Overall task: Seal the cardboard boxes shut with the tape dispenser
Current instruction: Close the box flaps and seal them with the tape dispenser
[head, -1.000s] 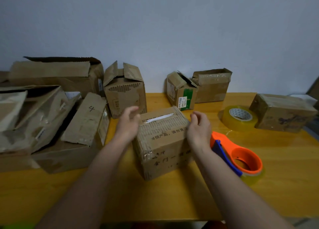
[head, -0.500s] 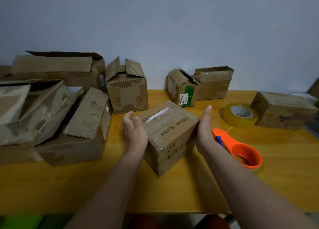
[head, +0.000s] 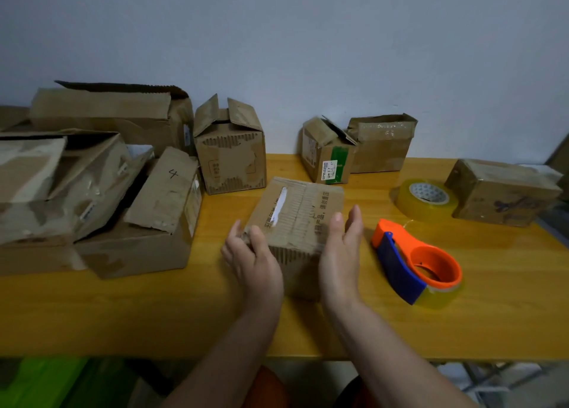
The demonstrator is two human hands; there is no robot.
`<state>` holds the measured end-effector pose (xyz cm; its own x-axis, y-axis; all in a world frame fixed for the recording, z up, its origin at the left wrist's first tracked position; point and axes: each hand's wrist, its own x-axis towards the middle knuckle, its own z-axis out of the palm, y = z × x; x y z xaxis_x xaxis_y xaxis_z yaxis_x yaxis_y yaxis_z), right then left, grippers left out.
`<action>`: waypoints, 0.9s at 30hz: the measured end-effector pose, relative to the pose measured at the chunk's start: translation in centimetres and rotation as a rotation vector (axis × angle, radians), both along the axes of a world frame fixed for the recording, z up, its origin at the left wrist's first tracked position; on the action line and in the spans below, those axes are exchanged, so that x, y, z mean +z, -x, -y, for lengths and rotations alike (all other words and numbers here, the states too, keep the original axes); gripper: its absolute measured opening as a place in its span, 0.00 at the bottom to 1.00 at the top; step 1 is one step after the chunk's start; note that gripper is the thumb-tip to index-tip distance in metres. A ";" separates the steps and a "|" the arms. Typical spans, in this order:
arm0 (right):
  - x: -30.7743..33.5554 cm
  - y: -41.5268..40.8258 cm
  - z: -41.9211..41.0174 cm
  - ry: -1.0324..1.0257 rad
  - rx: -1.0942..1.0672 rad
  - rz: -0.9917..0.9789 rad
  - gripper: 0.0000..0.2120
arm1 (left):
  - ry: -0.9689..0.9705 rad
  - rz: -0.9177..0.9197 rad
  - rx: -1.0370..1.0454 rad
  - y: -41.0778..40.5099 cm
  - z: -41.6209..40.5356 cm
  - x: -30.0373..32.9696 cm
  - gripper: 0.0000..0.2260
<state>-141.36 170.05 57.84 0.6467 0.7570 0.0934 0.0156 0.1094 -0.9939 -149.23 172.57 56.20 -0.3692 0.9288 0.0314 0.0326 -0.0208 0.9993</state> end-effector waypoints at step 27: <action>1.2 -1.7 -0.5 0.402 0.317 1.532 0.39 | 0.196 -0.232 -0.669 0.9 -11.6 3.1 0.28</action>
